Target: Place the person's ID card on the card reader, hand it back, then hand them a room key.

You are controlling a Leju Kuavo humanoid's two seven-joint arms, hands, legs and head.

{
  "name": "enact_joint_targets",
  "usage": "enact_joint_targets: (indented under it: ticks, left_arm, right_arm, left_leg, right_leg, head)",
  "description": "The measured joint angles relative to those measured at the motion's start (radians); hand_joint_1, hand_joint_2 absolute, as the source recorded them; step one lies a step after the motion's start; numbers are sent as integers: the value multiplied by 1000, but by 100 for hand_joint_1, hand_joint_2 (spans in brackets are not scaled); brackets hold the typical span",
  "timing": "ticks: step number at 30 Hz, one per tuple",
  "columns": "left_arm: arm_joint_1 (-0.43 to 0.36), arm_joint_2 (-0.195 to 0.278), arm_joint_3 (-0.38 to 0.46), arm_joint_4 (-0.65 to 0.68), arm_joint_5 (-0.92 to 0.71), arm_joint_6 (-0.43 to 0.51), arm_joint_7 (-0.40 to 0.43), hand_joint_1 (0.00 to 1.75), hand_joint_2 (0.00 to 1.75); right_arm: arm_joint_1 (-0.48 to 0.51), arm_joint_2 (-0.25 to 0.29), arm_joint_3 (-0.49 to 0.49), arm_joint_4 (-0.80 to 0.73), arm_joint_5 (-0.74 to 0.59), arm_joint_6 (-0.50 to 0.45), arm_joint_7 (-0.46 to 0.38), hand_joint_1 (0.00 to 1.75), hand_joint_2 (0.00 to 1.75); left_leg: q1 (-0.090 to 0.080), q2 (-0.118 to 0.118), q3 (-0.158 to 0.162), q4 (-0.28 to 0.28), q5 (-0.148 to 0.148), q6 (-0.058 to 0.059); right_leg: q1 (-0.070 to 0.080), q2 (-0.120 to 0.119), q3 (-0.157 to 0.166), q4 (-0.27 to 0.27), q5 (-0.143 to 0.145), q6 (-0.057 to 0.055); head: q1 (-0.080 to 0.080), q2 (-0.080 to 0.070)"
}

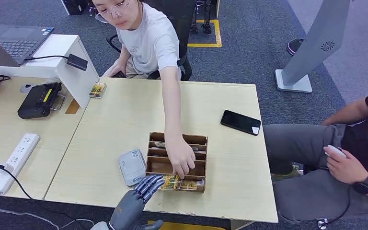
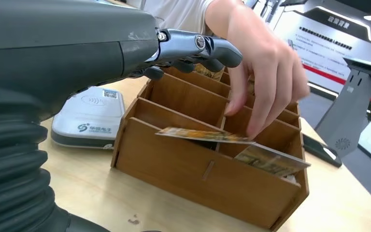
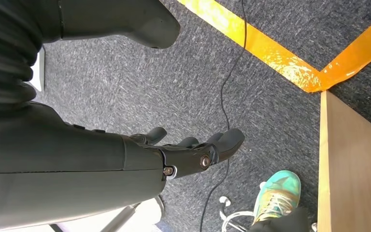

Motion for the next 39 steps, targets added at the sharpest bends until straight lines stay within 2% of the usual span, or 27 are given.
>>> enact_joint_targets:
  ticks: [18,30,39]
  left_arm:
    - [-14,-58,5,25,12,45,14,0,175]
    - [-15,-64,8,32,31,41,11,0,175]
    - [0,-63,1,28,52,57,-43,0,175]
  right_arm:
    - [4,0,12,3,-13,-9,1,0,175]
    - [6,0,14,5,-23,-11,-3,0,175]
    - [8,0,19,10,-28,-22,-12,0,175]
  left_leg:
    - [0,0,0,0,0,0]
    - [0,0,0,0,0,0]
    - [0,0,0,0,0,0]
  right_leg:
    - [0,0,1,0,0,0]
    - [0,0,1,0,0,0]
    - [0,0,1,0,0,0]
  head:
    - [0,0]
    - [0,0]
    - [0,0]
